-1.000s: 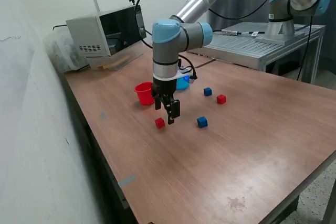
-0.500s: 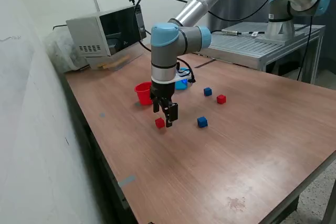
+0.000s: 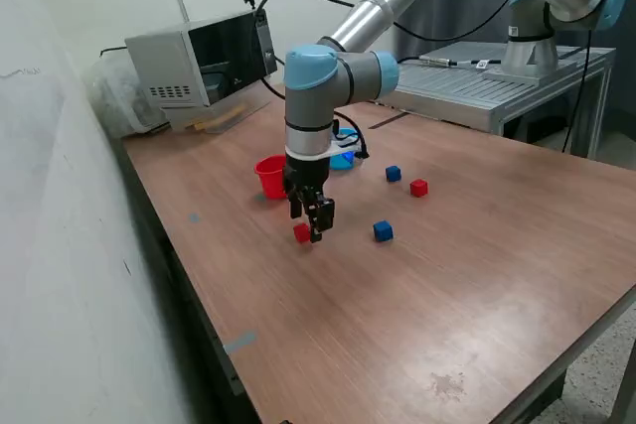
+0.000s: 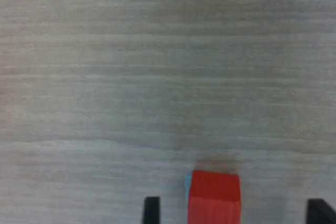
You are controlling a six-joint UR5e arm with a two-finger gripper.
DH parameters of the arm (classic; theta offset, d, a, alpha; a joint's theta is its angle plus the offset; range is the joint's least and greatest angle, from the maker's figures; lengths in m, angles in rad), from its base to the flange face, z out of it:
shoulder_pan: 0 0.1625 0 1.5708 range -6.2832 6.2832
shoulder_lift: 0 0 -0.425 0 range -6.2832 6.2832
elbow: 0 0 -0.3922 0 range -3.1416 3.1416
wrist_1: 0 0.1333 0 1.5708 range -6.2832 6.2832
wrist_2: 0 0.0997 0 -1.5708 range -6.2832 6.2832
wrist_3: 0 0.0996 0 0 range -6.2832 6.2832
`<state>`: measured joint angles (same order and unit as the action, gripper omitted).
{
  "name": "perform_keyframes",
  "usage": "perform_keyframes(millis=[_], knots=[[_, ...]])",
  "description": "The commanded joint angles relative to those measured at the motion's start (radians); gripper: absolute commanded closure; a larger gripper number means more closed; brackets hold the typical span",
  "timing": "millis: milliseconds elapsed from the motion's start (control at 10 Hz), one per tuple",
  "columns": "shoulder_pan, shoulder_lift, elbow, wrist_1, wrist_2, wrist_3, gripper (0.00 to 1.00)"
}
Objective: Place red objects in the red bin, and blue objects in the blue bin.
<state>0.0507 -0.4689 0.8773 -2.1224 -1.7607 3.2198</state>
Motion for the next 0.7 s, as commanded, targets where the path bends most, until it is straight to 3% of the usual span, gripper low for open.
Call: perform_keyframes(millis=[0, 300, 600], knots=[[0.0, 0.001, -0.005, 0.001, 0.0, 0.002, 1.0], [-0.006, 0.003, -0.003, 0.001, 0.001, 0.002, 1.0], [-0.009, 0.001, -0.004, 0.005, 0.029, 0.0, 1.0]])
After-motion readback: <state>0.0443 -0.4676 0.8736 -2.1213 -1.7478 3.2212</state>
